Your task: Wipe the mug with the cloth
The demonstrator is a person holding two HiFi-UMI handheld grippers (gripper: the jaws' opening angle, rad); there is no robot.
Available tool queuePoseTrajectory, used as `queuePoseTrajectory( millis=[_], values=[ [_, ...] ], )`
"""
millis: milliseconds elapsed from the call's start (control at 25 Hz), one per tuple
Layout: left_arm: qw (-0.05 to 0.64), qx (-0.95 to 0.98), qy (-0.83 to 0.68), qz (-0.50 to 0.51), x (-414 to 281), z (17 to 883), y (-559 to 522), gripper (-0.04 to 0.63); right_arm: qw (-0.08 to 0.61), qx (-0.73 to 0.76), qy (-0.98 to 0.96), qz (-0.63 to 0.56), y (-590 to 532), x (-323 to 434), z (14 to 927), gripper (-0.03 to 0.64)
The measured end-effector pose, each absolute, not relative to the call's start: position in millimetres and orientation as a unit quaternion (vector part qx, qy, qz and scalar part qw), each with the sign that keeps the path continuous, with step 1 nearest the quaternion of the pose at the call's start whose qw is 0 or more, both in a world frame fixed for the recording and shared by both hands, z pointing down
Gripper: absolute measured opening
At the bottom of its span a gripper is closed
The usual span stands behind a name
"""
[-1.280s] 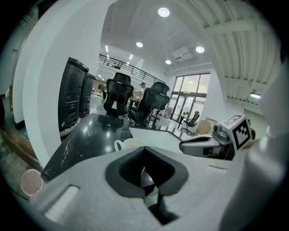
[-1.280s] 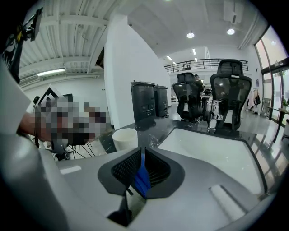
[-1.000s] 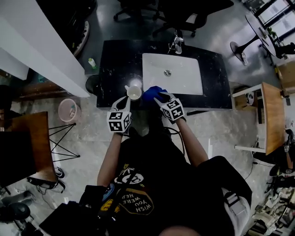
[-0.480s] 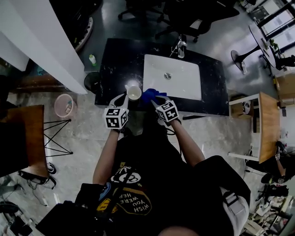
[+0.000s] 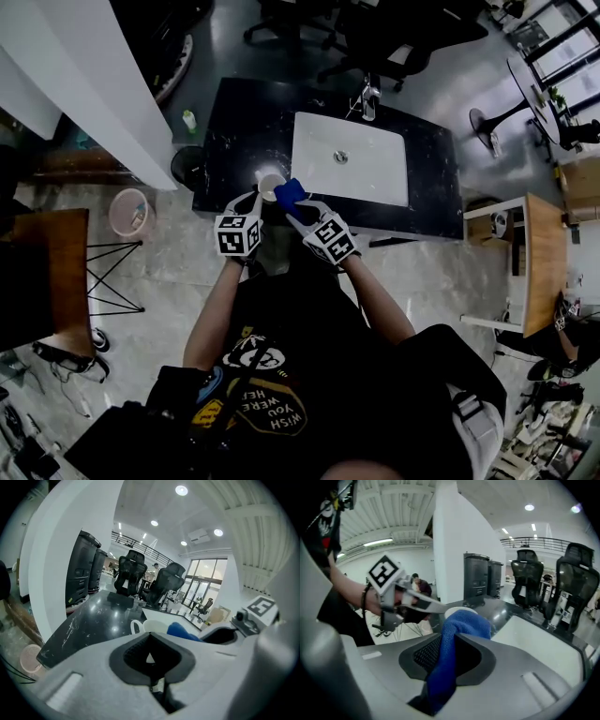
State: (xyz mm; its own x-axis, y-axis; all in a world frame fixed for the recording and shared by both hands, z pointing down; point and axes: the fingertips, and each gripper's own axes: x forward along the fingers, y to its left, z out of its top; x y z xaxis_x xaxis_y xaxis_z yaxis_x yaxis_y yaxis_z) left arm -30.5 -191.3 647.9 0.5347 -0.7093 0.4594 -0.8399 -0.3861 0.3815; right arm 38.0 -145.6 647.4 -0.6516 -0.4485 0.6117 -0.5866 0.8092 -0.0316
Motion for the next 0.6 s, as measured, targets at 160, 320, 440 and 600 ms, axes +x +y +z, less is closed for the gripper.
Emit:
queuePoseTrajectory(
  millis=[160, 320, 440, 600],
  values=[
    [0.291, 0.825, -0.471, 0.113, -30.8, 647.0, -190.1, 0.003, 0.278, 0.270, -0.917, 0.095, -140.8, 37.4, 630.8, 0.080],
    [0.286, 0.828, -0.469, 0.113, -29.0, 642.4, -188.8, 0.003, 0.231, 0.391, -0.884, 0.109, -207.9, 78.9, 597.6, 0.080],
    [0.287, 0.829, -0.467, 0.113, -27.4, 641.5, -188.6, 0.003, 0.262, 0.393, -0.872, 0.129, -215.4, 83.1, 611.7, 0.080],
    [0.288, 0.828, -0.468, 0.112, -27.7, 643.6, -190.8, 0.003, 0.309, 0.282, -0.898, 0.135, -153.7, 45.9, 648.3, 0.080]
  ],
)
